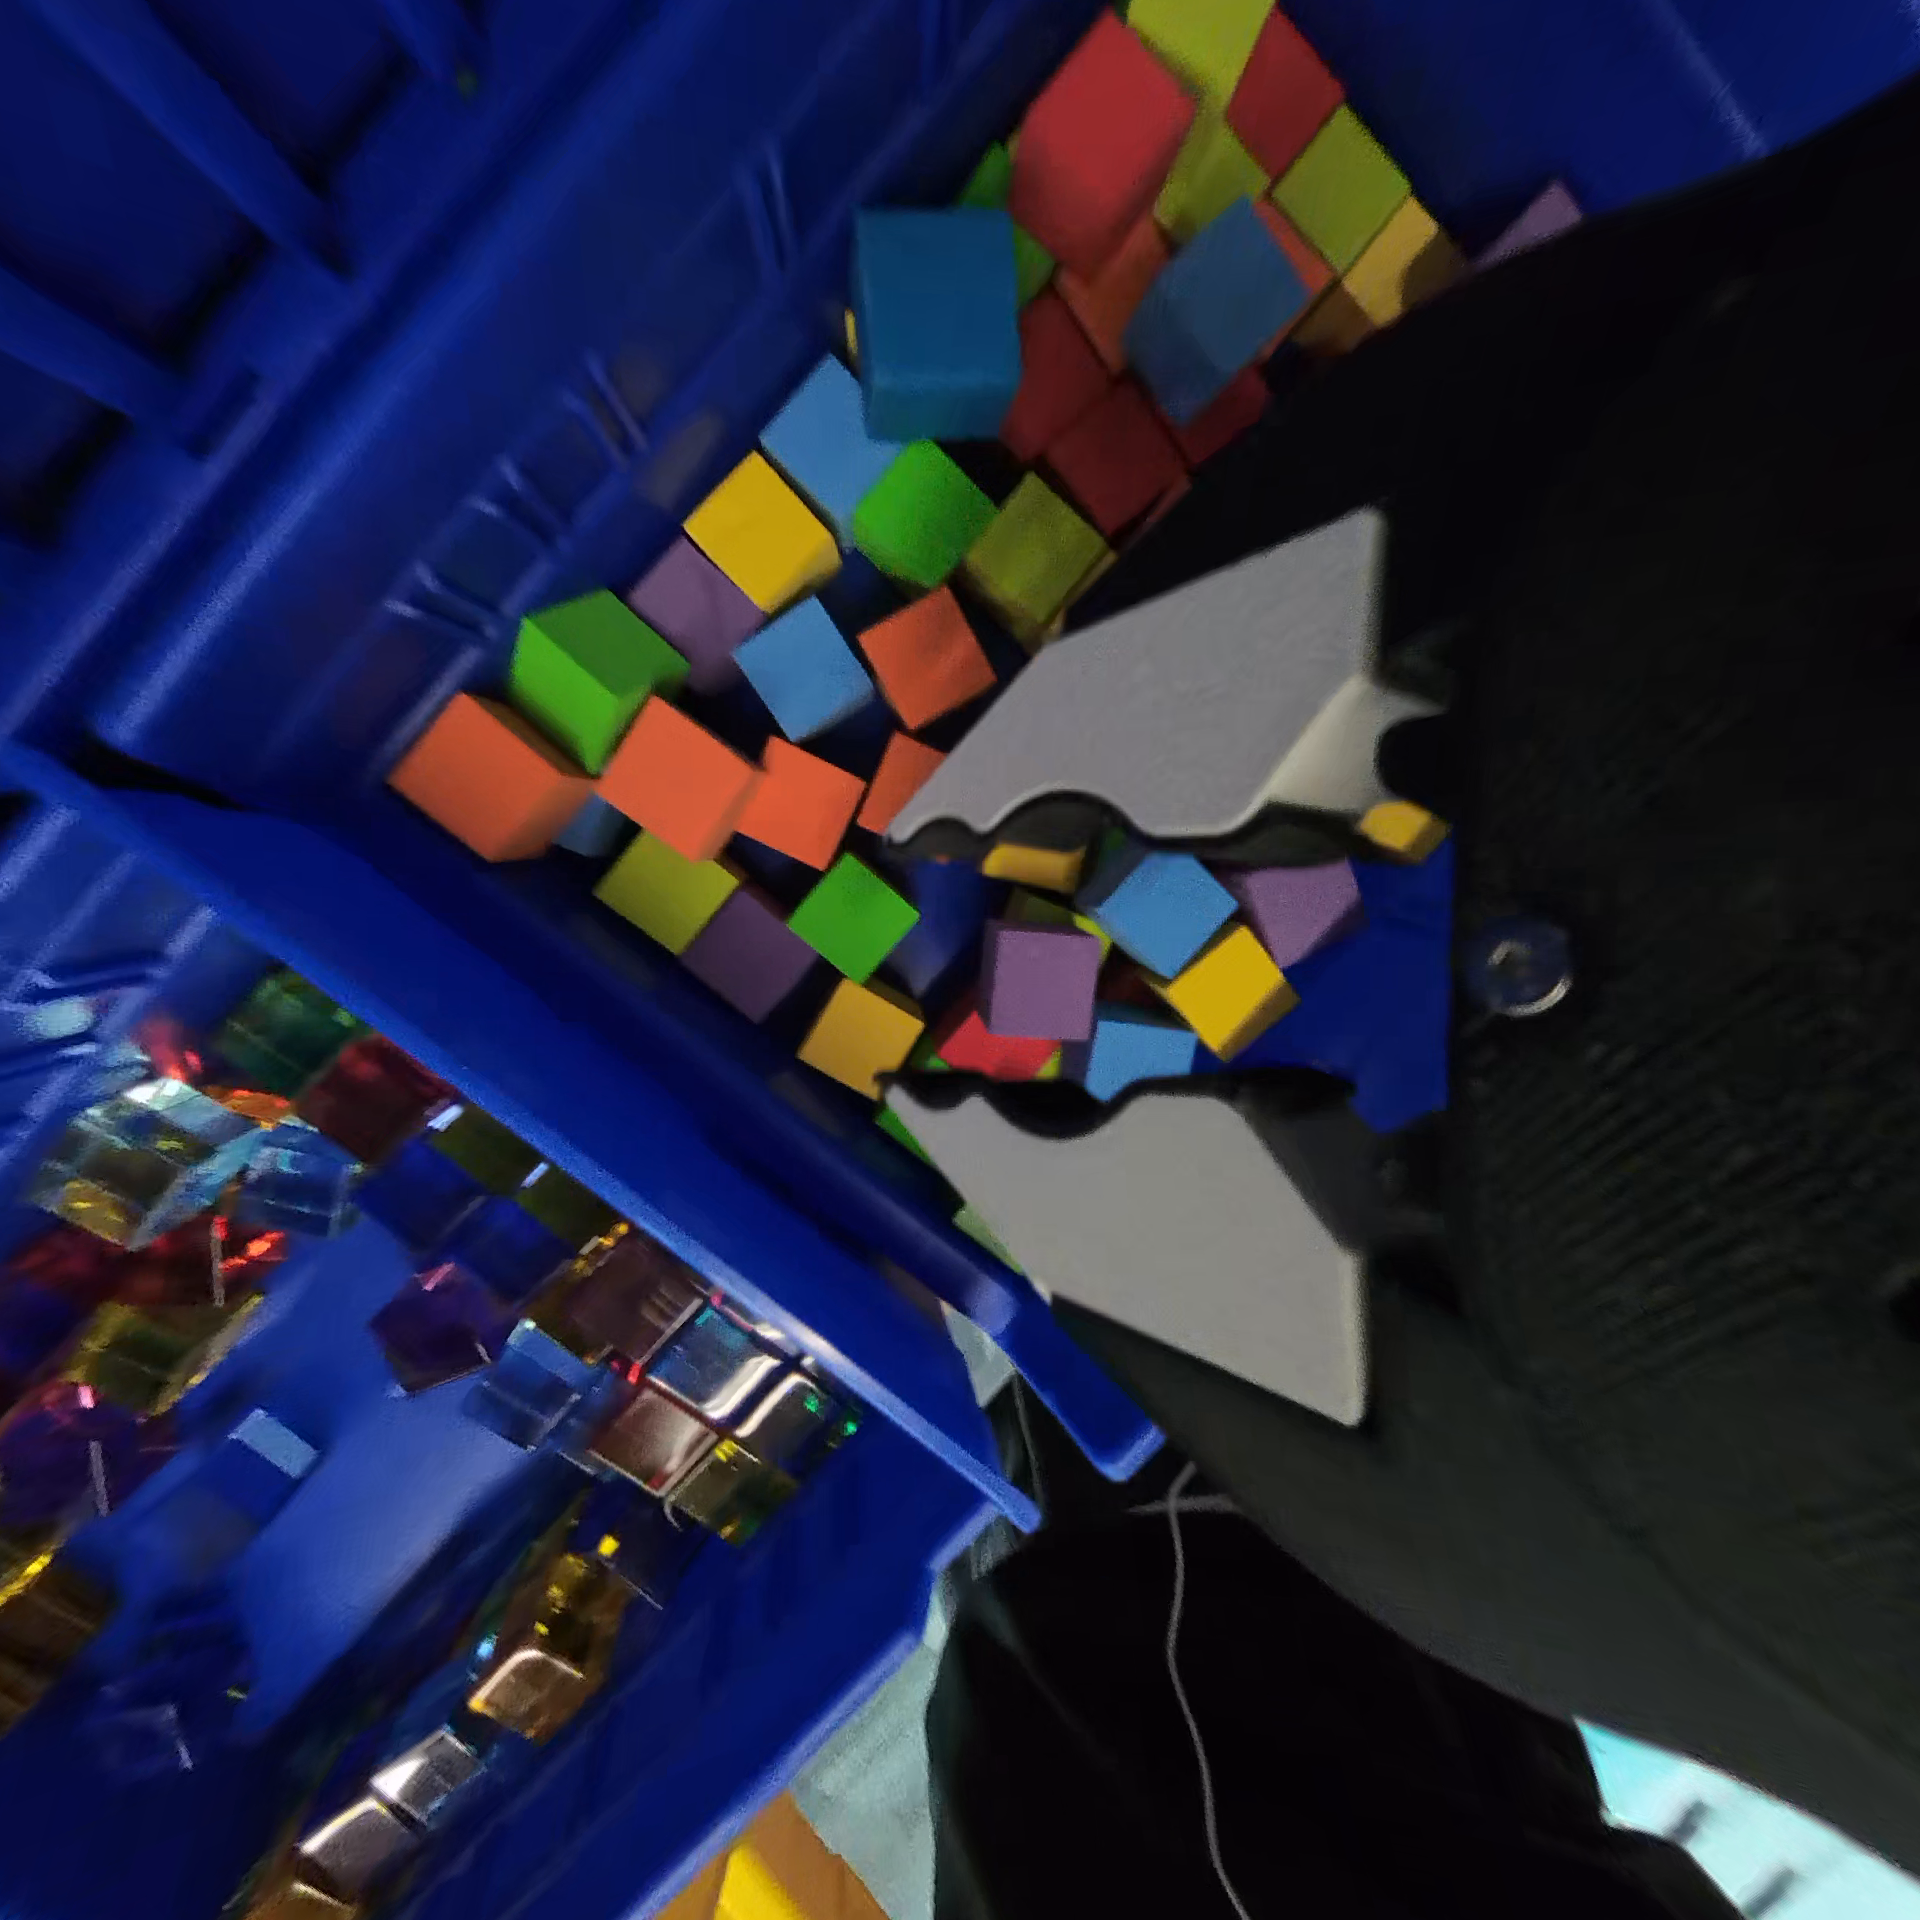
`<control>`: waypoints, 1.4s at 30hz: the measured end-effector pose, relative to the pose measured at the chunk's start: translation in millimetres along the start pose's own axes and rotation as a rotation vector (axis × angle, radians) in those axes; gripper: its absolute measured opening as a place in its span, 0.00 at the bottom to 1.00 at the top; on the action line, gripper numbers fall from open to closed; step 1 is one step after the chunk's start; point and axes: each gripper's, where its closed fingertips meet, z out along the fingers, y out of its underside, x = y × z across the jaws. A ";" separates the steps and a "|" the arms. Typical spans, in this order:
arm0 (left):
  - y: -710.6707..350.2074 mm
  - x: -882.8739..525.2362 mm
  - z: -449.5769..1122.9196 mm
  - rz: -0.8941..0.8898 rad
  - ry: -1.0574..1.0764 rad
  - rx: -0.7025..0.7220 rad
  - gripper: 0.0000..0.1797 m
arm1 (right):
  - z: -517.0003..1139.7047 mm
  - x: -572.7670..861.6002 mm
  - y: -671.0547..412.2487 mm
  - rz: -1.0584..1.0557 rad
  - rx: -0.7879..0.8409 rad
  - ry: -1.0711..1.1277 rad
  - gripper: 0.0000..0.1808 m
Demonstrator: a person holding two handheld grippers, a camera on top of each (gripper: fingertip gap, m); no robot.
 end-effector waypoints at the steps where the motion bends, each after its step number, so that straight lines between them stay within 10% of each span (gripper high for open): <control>1: -0.4 0.0 0.4 0.000 -0.001 -0.001 0.66 | -1.1 2.6 -5.5 -0.012 0.020 0.024 0.29; 15: 0.1 0.3 1.0 -0.002 -0.004 -0.007 0.66 | 59.9 47.9 -25.5 -0.277 0.001 0.174 0.44; 23: -0.6 0.1 1.4 0.000 -0.006 0.003 0.66 | 51.3 51.6 -39.2 -0.234 0.128 0.132 0.16; 34: -0.5 0.6 2.1 0.001 -0.008 0.004 0.66 | -39.2 -21.8 -62.0 -0.267 0.441 0.044 0.15; 42: -1.9 1.2 0.6 0.000 0.000 0.023 0.66 | -19.1 -277.4 -89.8 -0.740 0.486 -0.287 0.16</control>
